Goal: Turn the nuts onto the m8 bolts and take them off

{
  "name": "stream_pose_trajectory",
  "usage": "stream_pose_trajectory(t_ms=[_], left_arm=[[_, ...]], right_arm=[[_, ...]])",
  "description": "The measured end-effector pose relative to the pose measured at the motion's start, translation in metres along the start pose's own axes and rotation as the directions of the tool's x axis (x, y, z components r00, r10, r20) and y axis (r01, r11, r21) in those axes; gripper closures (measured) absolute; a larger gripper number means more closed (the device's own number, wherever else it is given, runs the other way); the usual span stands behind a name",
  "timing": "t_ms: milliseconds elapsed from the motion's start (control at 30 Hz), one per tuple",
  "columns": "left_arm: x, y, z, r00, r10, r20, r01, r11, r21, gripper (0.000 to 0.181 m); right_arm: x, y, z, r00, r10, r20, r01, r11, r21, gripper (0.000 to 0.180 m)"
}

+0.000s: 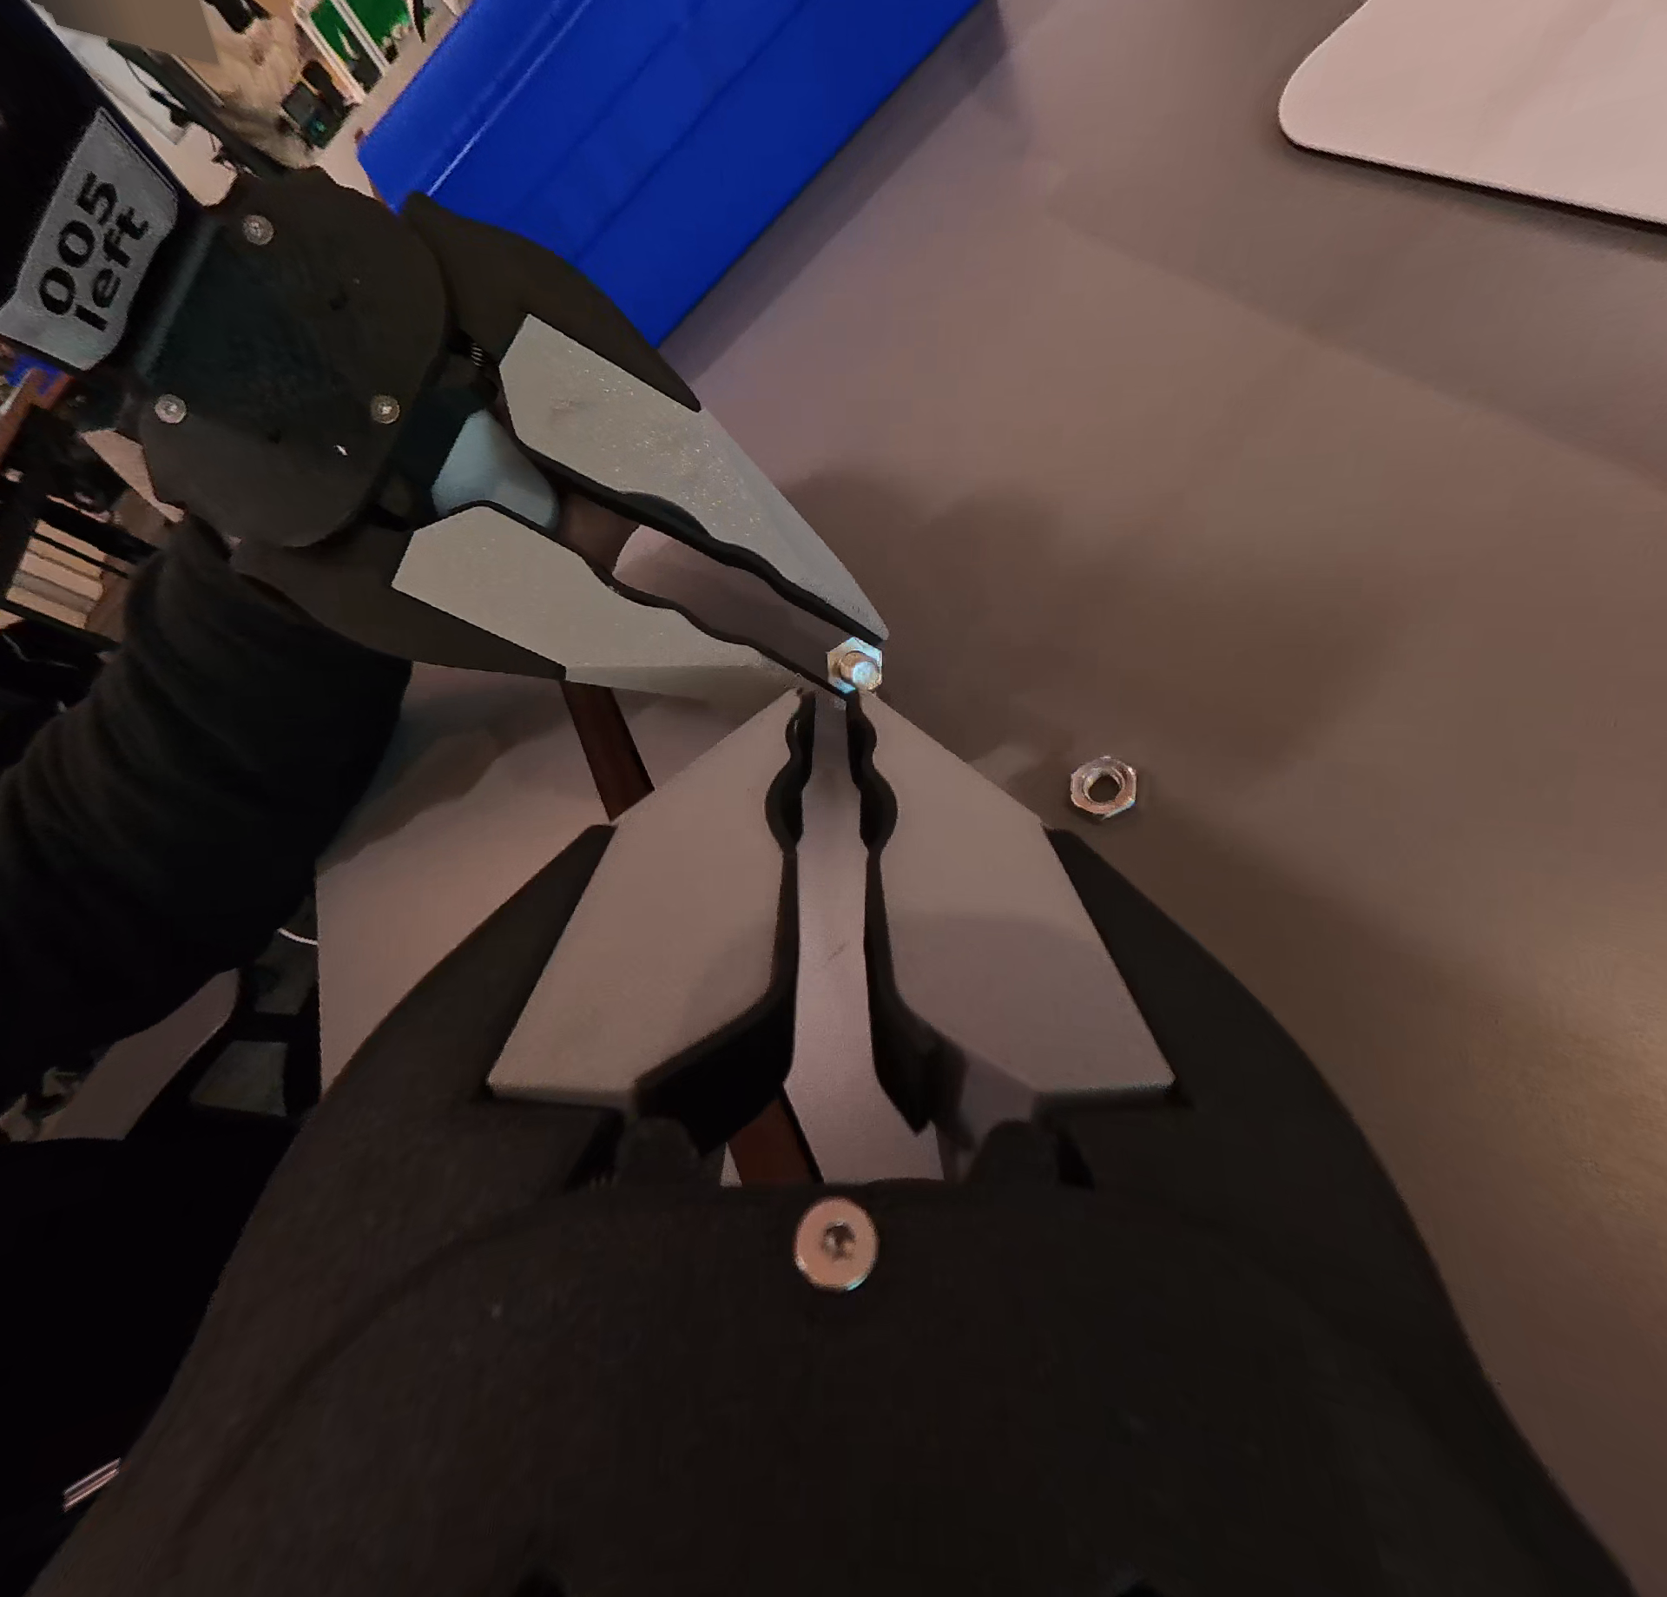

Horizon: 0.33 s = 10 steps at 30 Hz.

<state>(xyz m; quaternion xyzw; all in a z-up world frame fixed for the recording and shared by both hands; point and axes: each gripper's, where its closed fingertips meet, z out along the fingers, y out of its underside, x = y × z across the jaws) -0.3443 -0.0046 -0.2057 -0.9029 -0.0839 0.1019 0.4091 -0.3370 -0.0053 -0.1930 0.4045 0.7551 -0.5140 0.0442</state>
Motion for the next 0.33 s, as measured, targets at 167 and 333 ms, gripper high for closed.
stream_pose_trajectory(t_ms=[167, 333], left_arm=[[-0.0006, -0.0004, -0.0005, 1.000, 0.007, 0.008, -0.007, 1.000, 0.000, 0.169], [-0.0001, -0.0005, -0.0005, 1.000, 0.004, 0.003, -0.004, 1.000, 0.002, 0.169]], right_arm=[[0.0024, -0.0005, 0.0011, 1.000, -0.002, -0.016, 0.002, 1.000, 0.004, 0.174], [0.0088, -0.0008, 0.0010, 0.998, -0.006, -0.057, 0.006, 1.000, 0.008, 0.163]])
